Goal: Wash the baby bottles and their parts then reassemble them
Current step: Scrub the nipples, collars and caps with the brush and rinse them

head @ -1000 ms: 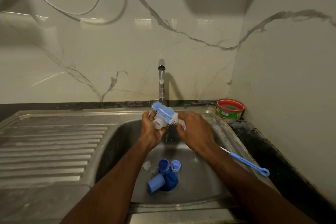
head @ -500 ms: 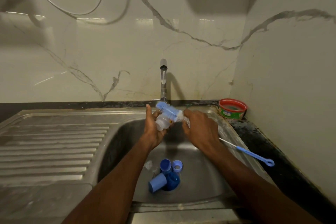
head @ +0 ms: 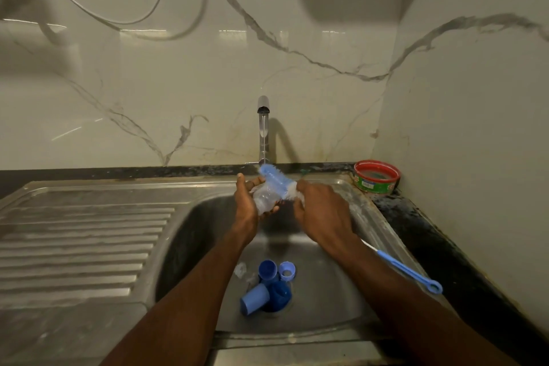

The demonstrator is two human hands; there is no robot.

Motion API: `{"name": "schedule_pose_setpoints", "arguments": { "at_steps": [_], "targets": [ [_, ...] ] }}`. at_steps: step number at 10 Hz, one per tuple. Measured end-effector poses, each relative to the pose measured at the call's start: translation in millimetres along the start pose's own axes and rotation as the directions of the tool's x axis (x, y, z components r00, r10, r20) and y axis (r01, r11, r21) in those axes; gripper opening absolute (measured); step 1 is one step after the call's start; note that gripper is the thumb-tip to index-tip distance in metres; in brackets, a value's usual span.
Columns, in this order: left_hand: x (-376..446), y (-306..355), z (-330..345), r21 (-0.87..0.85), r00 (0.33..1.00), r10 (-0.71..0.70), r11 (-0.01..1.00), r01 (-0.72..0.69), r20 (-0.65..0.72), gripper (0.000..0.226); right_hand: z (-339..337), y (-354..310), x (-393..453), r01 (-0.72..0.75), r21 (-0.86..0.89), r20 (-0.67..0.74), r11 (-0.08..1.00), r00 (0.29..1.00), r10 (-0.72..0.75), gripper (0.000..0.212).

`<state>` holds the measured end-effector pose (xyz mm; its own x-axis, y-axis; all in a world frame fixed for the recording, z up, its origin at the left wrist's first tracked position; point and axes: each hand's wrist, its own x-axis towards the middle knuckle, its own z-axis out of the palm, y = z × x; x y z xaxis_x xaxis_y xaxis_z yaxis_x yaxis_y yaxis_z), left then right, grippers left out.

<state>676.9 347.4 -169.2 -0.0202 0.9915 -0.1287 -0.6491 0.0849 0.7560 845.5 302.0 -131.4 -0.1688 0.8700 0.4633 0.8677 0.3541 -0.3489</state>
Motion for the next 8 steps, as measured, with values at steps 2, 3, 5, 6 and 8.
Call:
{"name": "schedule_pose_setpoints", "arguments": {
  "at_steps": [2, 3, 5, 6, 8],
  "targets": [
    [-9.7, -1.8, 7.4, 0.279, 0.964, 0.130, 0.958, -0.062, -0.233, 0.054, 3.6, -1.3, 1.8, 0.040, -0.071, -0.011, 0.997, 0.999, -0.041, 0.025],
    [-17.6, -0.9, 17.6, 0.205, 0.979, 0.069, 0.978, -0.029, -0.190, 0.044, 1.8, -4.4, 8.9, -0.064, -0.137, -0.055, 0.988, 0.997, 0.057, 0.022],
    [0.1, -3.5, 19.4, 0.324, 0.961, 0.072, 0.946, 0.019, -0.267, 0.042, 9.2, -8.1, 4.7, 0.053, -0.026, 0.095, 0.998, 0.994, -0.051, 0.022],
    [-5.7, -3.0, 9.0, 0.270, 0.962, 0.141, 0.960, -0.075, -0.235, 0.038, -1.9, -1.3, 11.0, -0.034, -0.110, -0.052, 0.993, 0.998, 0.028, 0.021],
    [-10.7, 0.4, 14.8, 0.213, 0.968, 0.169, 0.969, -0.128, -0.187, 0.070, 5.8, -15.1, -5.9, 0.074, -0.003, 0.068, 0.997, 0.995, -0.074, 0.024]
  ]
}}
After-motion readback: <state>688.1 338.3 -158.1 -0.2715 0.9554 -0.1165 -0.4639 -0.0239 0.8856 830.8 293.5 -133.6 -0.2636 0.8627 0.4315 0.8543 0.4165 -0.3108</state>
